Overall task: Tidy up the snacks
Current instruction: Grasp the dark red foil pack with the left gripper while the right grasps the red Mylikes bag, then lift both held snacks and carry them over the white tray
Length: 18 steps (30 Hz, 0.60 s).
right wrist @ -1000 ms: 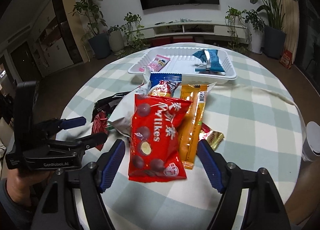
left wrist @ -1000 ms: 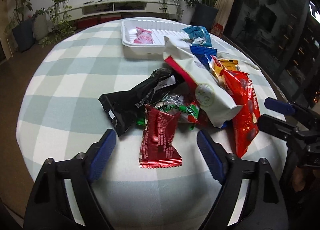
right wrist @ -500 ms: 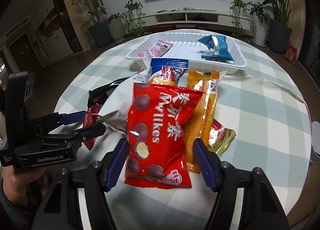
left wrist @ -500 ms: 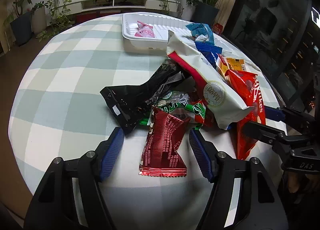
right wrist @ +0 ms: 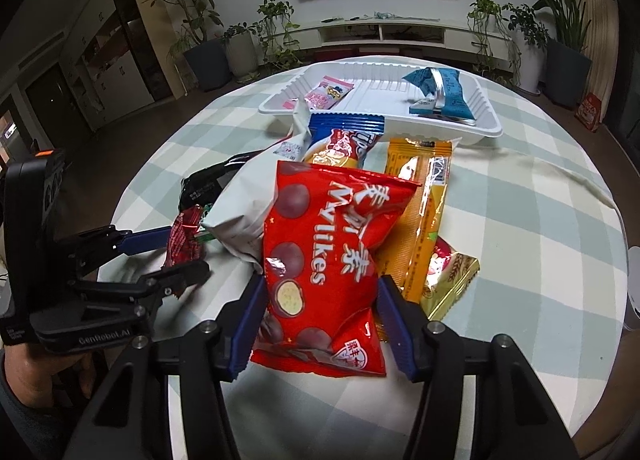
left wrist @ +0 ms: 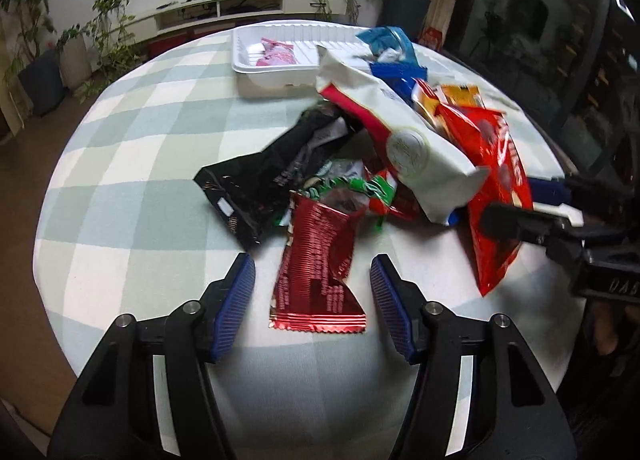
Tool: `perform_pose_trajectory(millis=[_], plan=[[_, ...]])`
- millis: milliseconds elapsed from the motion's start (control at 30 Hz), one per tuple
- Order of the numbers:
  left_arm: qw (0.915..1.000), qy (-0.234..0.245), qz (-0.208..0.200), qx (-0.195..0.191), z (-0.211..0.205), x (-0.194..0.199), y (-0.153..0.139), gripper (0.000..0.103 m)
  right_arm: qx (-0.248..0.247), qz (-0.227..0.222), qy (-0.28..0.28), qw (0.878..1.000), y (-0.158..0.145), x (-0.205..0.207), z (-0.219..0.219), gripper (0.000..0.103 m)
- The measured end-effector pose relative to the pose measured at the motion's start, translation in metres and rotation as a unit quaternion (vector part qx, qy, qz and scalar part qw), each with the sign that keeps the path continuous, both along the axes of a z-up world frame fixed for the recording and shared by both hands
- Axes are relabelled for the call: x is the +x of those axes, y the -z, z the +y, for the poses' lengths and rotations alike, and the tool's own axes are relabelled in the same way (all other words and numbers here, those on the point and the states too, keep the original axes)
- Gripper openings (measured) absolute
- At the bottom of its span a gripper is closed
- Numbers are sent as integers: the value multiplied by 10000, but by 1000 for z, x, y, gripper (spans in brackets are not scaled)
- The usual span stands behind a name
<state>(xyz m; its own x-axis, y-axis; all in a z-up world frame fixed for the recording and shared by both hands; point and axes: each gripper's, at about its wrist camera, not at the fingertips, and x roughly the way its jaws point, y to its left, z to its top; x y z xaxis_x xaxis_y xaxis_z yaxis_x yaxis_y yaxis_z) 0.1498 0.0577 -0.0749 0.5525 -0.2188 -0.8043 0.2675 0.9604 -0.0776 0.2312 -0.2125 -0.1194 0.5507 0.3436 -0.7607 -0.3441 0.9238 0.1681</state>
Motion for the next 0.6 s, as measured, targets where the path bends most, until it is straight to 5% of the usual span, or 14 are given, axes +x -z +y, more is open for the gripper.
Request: perform_pose_trajectory(millis=[100,167,600], plan=[[9999,-20,14,-120,1,0,1,58,6,33,-41,10000,1,0,1,49],[9998,-103,-6,-155,3,0,1,33,17,40,-51,10000,1,-1,1,47],[9996,-78,-77,-249,3,2,-2,32,321,143,-80,9993,0,-5,-4,33]])
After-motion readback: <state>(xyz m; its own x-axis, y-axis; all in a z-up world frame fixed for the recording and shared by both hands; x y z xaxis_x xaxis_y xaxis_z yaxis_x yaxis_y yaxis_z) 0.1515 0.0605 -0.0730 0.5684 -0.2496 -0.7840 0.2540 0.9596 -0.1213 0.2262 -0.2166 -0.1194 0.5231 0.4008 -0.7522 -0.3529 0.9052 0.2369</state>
